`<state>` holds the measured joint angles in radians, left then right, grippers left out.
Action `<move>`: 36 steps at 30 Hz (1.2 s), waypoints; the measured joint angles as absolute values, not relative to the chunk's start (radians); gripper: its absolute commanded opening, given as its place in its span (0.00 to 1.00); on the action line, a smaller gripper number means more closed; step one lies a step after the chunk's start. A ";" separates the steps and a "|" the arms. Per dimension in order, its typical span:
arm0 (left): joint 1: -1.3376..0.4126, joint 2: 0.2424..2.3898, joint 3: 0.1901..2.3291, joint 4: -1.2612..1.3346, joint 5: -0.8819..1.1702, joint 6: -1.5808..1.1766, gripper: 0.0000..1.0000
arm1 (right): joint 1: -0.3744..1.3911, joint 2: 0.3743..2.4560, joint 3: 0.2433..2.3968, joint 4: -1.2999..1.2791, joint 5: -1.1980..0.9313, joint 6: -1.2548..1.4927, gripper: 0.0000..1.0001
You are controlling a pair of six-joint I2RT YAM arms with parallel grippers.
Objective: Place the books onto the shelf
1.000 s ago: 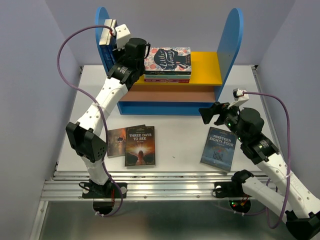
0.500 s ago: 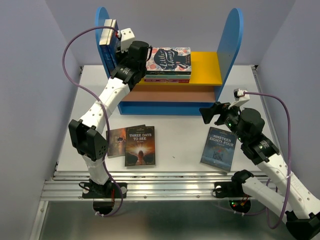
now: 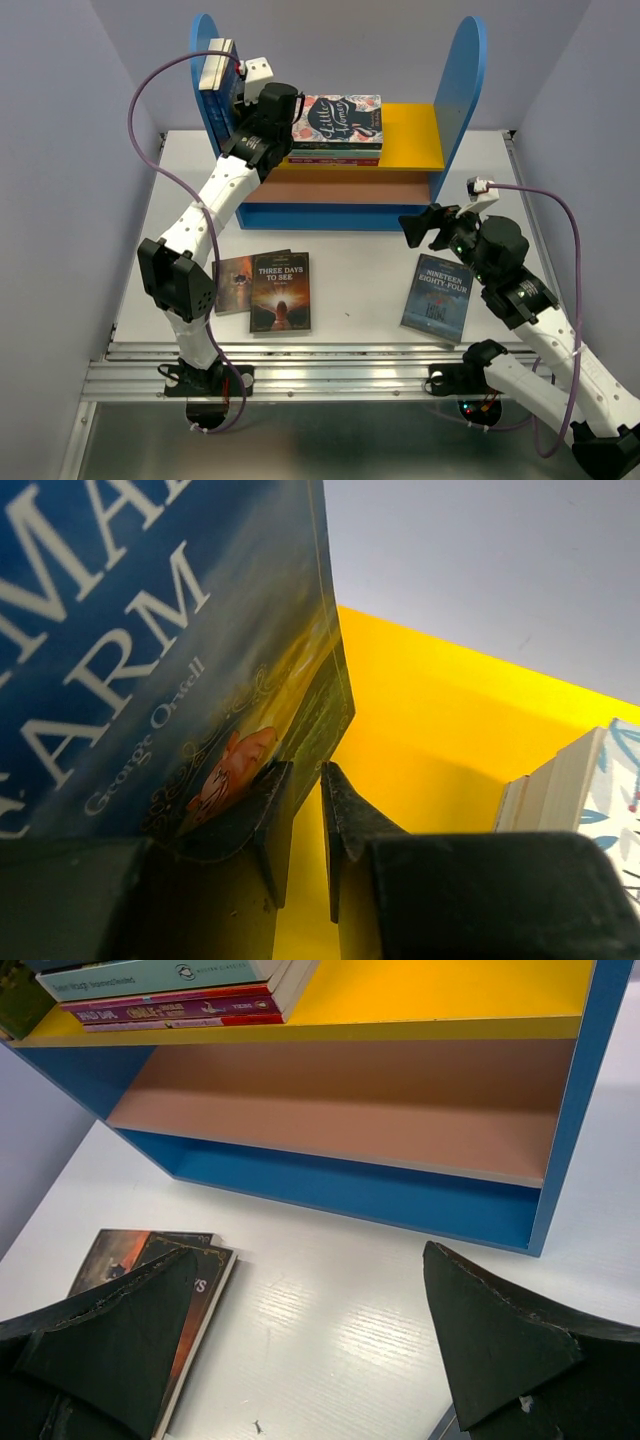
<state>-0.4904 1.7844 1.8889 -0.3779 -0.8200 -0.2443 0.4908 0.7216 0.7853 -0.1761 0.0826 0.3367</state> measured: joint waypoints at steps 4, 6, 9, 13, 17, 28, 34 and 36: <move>-0.488 1.781 1.889 -0.354 -0.767 -0.226 0.38 | 0.491 0.723 0.785 -0.176 0.082 0.336 1.00; -0.488 1.774 1.889 -0.343 -0.732 -0.219 0.52 | 0.491 0.723 0.785 -0.176 0.083 0.336 1.00; -0.488 1.758 1.890 -0.327 -0.699 -0.217 0.61 | 0.491 0.723 0.785 -0.176 0.083 0.336 1.00; -0.488 1.751 1.921 -0.318 -0.665 -0.218 0.62 | 0.491 0.723 0.785 -0.176 0.083 0.336 1.00; -0.489 1.751 1.969 -0.306 -0.623 -0.219 0.72 | 0.491 0.723 0.785 -0.176 0.090 0.336 1.00; -0.489 1.751 2.121 -0.275 -0.341 -0.218 0.99 | 0.491 0.729 0.786 -0.182 0.091 0.336 1.00; -0.490 1.713 2.136 -0.268 -0.157 -0.226 0.99 | 0.491 0.728 0.786 -0.184 0.091 0.336 1.00; -0.492 1.691 2.136 -0.267 -0.091 -0.228 0.99 | 0.491 0.727 0.786 -0.184 0.091 0.336 1.00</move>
<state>-0.4915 1.6905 2.1365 -0.2668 -0.0914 -0.2283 0.4908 0.7265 0.7860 -0.1837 0.0910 0.3359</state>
